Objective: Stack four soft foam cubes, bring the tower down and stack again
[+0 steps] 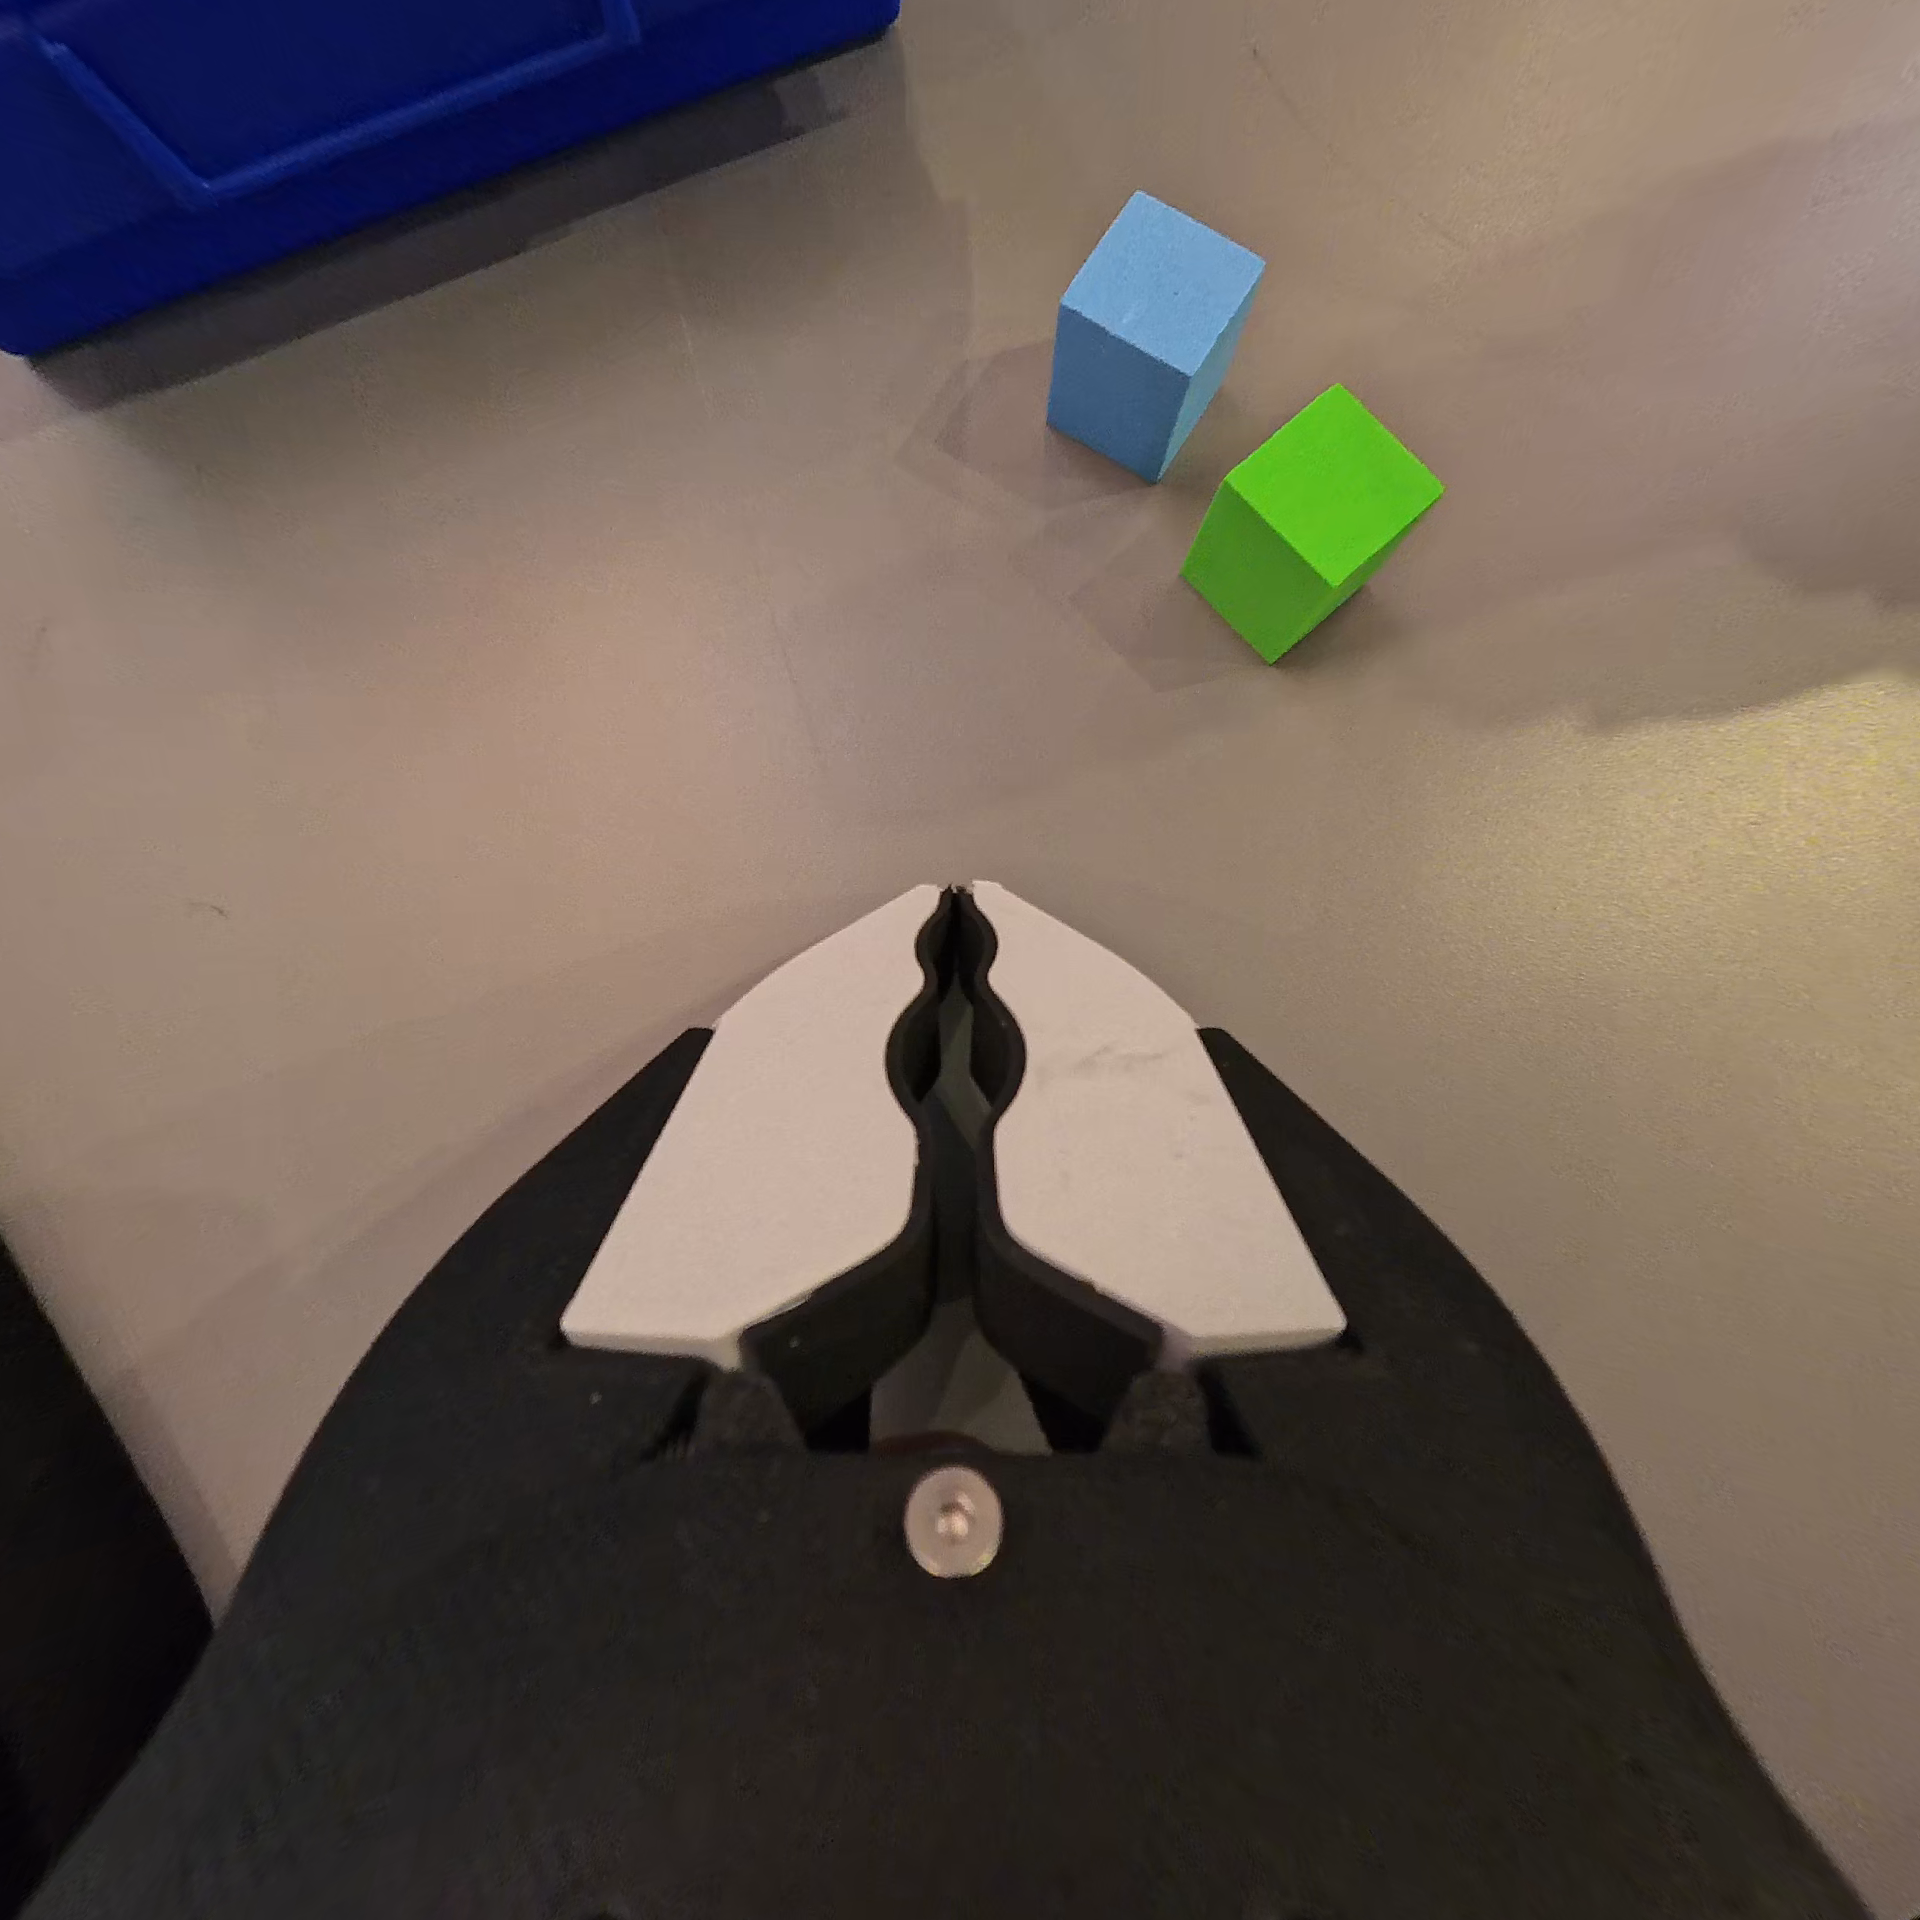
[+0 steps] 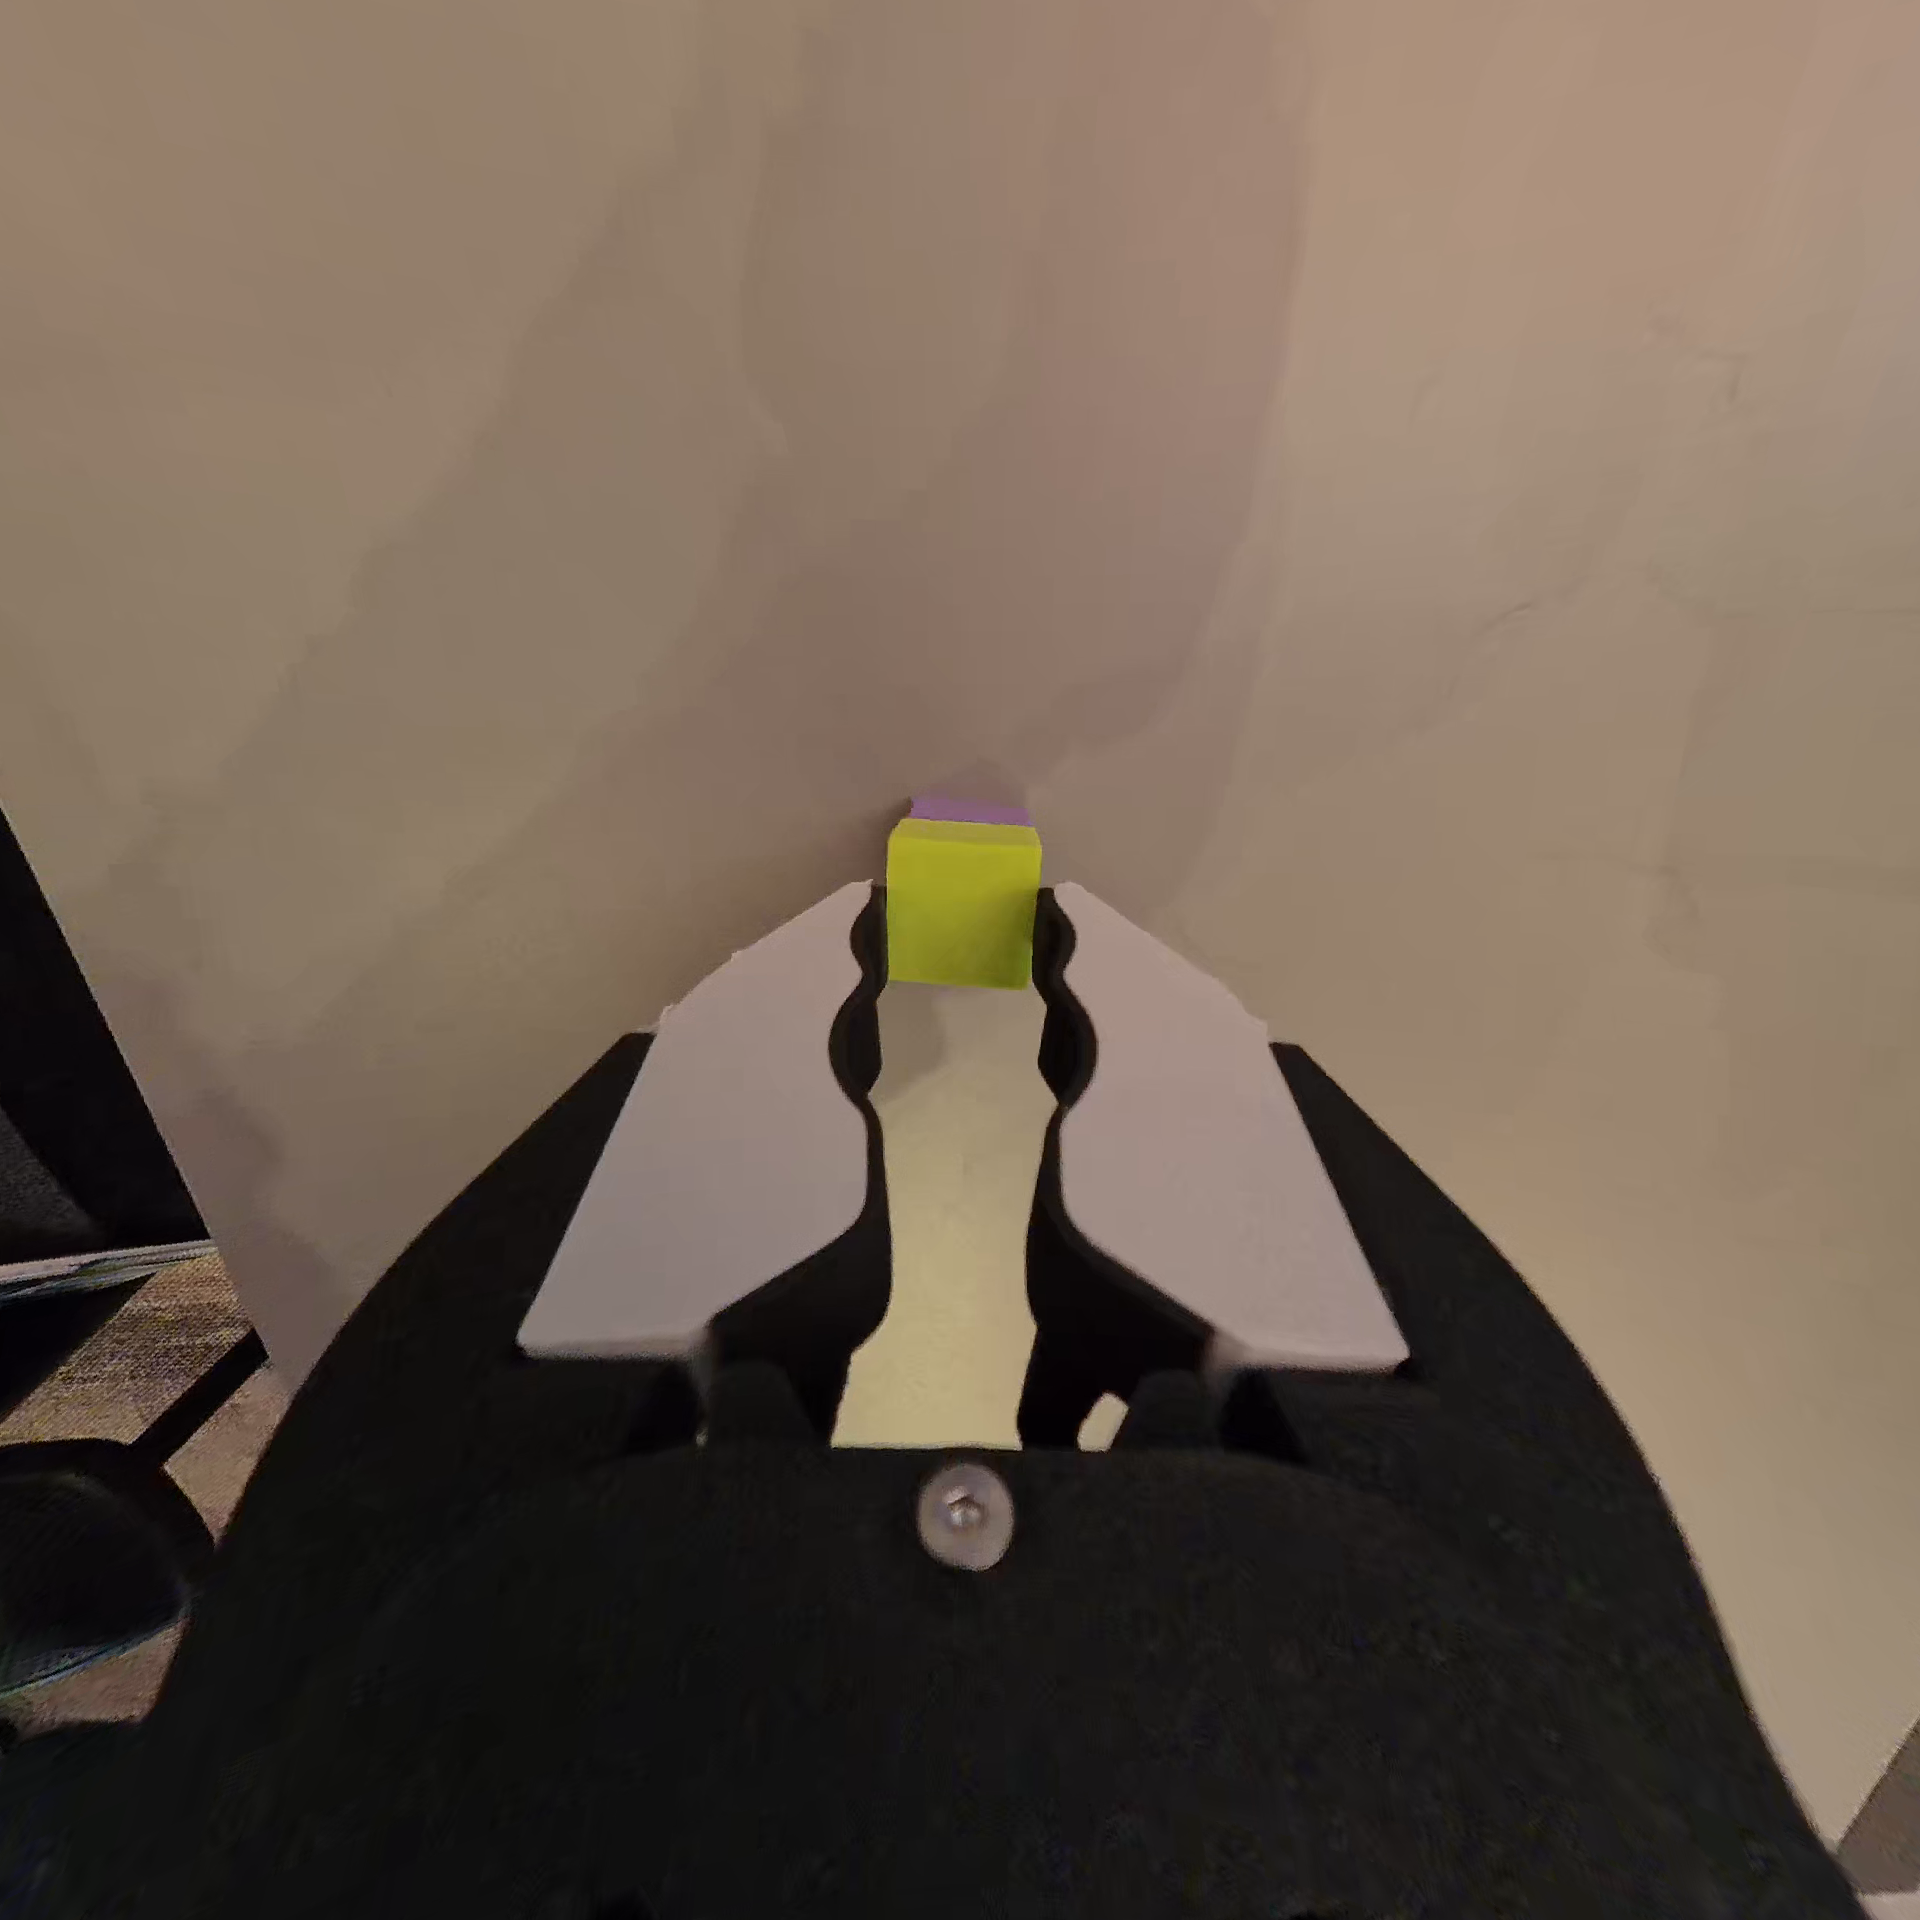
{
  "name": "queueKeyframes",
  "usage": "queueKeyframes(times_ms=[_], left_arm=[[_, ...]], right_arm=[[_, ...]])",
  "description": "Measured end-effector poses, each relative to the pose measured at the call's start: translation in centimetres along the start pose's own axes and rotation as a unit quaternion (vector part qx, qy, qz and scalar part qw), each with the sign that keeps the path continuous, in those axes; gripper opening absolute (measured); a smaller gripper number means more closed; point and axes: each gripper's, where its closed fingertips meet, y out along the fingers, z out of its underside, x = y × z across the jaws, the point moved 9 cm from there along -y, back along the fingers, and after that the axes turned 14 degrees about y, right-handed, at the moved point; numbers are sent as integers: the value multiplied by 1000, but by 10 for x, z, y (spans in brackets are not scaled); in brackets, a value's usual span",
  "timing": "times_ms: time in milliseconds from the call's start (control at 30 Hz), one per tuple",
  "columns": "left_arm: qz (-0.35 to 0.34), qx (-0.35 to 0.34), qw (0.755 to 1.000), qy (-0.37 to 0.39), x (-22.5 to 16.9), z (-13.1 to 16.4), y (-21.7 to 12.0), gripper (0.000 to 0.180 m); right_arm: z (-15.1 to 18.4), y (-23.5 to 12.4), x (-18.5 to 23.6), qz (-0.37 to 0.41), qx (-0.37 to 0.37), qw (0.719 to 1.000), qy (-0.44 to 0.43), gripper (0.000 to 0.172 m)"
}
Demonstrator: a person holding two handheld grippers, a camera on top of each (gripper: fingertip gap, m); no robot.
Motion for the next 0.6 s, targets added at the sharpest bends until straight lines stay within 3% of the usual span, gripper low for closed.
queueKeyframes(times_ms=[600], left_arm=[[-1, 0, 1000, -1, 0, 0, 0, 0]], right_arm=[[4, 6, -2, -6, -2, 1000, 13, 26]])
